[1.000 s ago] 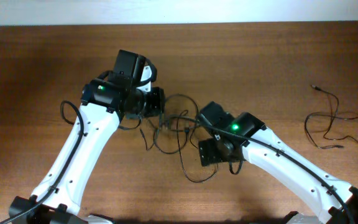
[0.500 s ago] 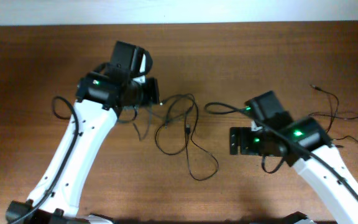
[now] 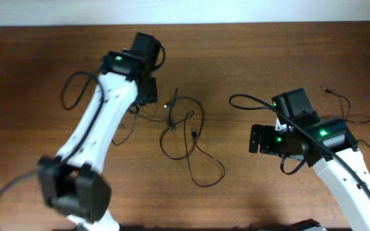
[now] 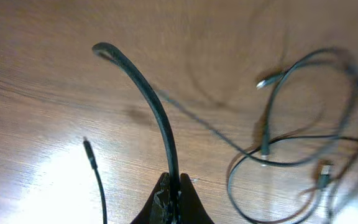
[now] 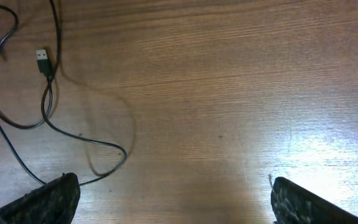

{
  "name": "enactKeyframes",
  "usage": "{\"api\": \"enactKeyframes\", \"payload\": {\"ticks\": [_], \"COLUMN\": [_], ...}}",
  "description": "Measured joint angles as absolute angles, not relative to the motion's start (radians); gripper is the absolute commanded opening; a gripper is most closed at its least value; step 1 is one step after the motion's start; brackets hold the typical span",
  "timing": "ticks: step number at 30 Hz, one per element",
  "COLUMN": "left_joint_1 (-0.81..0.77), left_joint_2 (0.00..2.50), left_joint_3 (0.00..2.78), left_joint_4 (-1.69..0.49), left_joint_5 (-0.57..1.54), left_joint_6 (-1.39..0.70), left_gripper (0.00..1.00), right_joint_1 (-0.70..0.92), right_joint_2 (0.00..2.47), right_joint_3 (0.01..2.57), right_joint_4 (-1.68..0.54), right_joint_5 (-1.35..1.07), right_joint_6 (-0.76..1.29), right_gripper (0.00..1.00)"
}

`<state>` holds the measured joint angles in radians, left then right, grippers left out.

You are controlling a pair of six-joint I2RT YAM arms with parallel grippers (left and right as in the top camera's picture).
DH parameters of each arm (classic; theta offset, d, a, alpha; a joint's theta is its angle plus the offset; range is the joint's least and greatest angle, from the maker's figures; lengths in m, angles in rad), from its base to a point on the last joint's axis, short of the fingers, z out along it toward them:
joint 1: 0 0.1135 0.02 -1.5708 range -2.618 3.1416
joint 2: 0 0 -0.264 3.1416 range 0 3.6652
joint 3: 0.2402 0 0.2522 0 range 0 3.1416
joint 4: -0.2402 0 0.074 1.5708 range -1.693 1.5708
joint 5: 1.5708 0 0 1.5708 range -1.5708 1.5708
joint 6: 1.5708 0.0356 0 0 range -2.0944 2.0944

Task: Untangle cables

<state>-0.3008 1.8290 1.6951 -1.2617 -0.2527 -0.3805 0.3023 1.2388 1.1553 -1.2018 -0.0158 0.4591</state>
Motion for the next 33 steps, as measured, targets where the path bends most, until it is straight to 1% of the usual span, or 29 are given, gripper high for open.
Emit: {"api": "enactKeyframes", "payload": {"ticks": [3,5,6,7,9,14,16,18,20,23,25,26,27,31,33], "left_joint_1": [-0.302,-0.290,-0.257,-0.219,-0.091,0.231,0.300,0.332,0.311,0.229,0.179,0.151,0.128,0.075,0.065], "left_joint_2": [1.934,1.987,2.014,2.027,2.043,2.044,2.044,2.044,2.044,2.044,2.044,2.044,2.044,2.044,2.044], "left_joint_3": [1.690,1.689,1.688,1.687,1.687,1.687,1.687,1.687,1.687,1.687,1.687,1.687,1.687,1.687,1.687], "left_joint_4": [-1.321,-1.429,-1.488,-1.515,-1.539,-1.555,-1.539,-1.495,-1.445,-1.396,-1.367,-1.351,-1.336,-1.285,-1.266], "left_joint_5": [-0.287,-0.392,-0.458,-0.492,-0.537,-0.530,-0.465,-0.390,-0.299,-0.213,-0.177,-0.157,-0.145,-0.102,-0.031], "left_joint_6": [-0.364,-0.427,-0.485,-0.517,-0.570,-0.614,-0.604,-0.556,-0.481,-0.397,-0.342,-0.312,-0.291,-0.218,-0.139], "left_gripper": [0.01,0.01,0.00,0.00,0.00,0.00,0.00,0.00,0.00,0.02,0.06,0.09,0.18,0.23,0.39], "right_joint_1": [0.302,0.302,0.302,0.302,0.302,0.302,0.302,0.302,0.302,0.302,0.302,0.302,0.302,0.302,0.302], "right_joint_2": [1.239,1.239,1.239,1.239,1.239,1.239,1.239,1.239,1.239,1.239,1.254,1.272,1.290,1.375,1.413], "right_joint_3": [1.155,1.155,1.155,1.155,1.155,1.155,1.155,1.155,1.155,1.155,1.155,1.155,1.155,1.155,1.155], "right_joint_4": [-1.204,-1.205,-1.205,-1.205,-1.206,-1.206,-1.204,-1.204,-1.204,-1.204,-1.205,-1.204,-1.204,-1.204,-1.203], "right_joint_5": [-0.016,-0.016,-0.015,-0.016,-0.016,-0.016,-0.015,-0.016,-0.016,-0.015,-0.009,-0.007,-0.007,-0.004,-0.004], "right_joint_6": [0.459,0.458,0.458,0.457,0.456,0.456,0.455,0.455,0.456,0.454,0.452,0.453,0.452,0.451,0.449], "right_gripper": [0.98,0.98,0.98,0.98,0.98,0.98,0.98,0.98,0.98,0.98,0.98,0.98,0.98,0.98,0.98]}}
